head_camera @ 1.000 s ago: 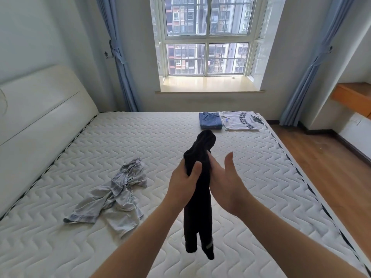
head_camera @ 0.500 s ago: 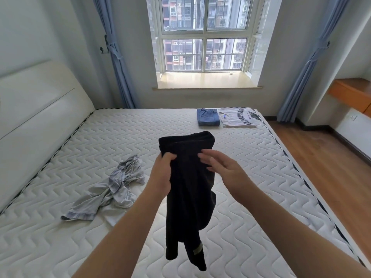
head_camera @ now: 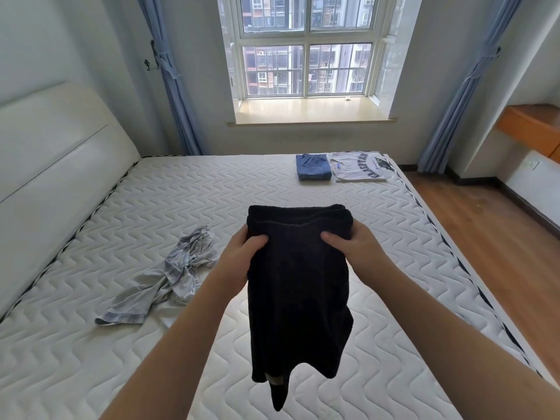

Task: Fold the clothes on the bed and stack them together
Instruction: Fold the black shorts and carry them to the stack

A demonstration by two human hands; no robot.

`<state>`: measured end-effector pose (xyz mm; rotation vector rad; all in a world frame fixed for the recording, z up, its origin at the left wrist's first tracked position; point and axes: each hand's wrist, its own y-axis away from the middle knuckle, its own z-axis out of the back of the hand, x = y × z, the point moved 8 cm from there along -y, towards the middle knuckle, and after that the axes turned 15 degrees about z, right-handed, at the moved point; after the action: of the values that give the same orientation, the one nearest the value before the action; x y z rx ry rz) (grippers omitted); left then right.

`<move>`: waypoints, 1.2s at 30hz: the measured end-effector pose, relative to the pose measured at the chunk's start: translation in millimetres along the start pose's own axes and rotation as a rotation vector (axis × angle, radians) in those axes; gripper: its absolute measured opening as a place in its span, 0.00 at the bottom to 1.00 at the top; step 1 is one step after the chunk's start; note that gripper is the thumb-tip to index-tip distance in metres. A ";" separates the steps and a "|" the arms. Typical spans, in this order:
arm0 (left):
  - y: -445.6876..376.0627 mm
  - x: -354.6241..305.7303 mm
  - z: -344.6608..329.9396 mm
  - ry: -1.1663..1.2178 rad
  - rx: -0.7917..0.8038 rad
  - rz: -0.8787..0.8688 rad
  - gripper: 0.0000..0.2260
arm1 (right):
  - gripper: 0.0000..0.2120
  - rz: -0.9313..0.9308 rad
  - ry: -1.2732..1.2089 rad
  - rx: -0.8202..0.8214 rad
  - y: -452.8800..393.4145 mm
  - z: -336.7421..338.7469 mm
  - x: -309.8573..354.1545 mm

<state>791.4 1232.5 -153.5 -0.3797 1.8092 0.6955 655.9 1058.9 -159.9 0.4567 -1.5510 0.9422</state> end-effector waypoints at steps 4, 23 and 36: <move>9.7 -8.7 3.3 -0.363 0.070 -0.184 0.36 | 0.21 0.043 0.012 -0.098 -0.1 4.1 4.7; 9.3 -46.1 13.1 -0.833 -0.217 -0.409 0.20 | 0.22 0.055 0.175 -0.027 -0.9 5.0 11.8; -23.5 -39.8 -65.3 -1.442 0.042 -0.191 0.35 | 0.20 0.083 0.300 0.047 5.8 -5.8 14.6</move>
<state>769.6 1170.3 -108.3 0.0358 0.4073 0.5348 652.0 1070.0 -148.0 0.2714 -1.2854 1.0612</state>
